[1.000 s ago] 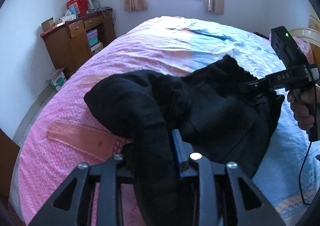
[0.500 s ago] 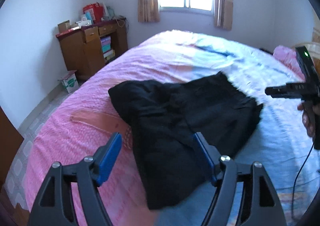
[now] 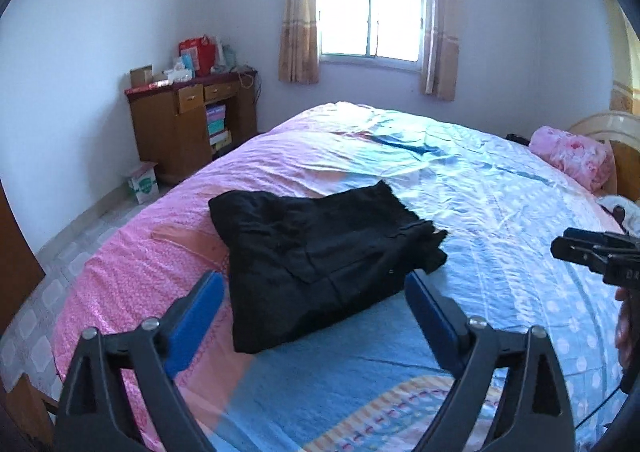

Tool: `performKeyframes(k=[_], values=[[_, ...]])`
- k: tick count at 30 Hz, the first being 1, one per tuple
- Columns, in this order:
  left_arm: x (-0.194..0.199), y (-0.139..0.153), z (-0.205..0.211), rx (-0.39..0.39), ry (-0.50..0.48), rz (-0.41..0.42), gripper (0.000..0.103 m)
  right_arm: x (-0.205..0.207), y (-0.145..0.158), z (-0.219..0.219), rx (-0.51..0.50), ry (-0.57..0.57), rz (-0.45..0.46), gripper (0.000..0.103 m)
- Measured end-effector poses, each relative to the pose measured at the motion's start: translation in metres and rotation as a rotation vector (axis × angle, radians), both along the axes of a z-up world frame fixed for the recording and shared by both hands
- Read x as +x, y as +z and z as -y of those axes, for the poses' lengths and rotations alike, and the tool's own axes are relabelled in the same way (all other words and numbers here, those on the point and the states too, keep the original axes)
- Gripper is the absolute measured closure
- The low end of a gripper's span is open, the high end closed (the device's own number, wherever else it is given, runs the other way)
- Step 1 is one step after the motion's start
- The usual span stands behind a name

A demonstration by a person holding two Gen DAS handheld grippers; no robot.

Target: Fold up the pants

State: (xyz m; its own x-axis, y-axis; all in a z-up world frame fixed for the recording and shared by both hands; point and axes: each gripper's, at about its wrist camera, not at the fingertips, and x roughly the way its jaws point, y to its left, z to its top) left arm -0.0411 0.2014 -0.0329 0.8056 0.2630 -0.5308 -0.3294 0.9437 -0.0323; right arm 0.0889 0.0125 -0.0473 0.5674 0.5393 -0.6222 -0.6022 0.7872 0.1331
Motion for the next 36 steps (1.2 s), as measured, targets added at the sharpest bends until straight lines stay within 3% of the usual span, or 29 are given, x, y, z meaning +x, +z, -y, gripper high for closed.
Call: performKeyframes(k=[11, 20, 23, 36], values=[[-0.001, 0.007, 0.027, 0.004, -0.040, -0.004, 0.009, -0.043, 0.008, 0.019, -0.017, -0.014, 0.067, 0.036], [0.001, 0.005, 0.031, 0.010, -0.047, -0.026, 0.008, -0.051, 0.012, 0.029, 0.004, -0.025, 0.065, 0.036], [0.003, 0.002, 0.030, 0.000, -0.046, -0.046, 0.002, -0.053, 0.014, 0.029, 0.005, -0.023, 0.076, 0.035], [0.004, 0.002, 0.027, 0.005, -0.037, -0.048, 0.002, -0.057, 0.017, 0.031, 0.012, -0.026, 0.080, 0.035]])
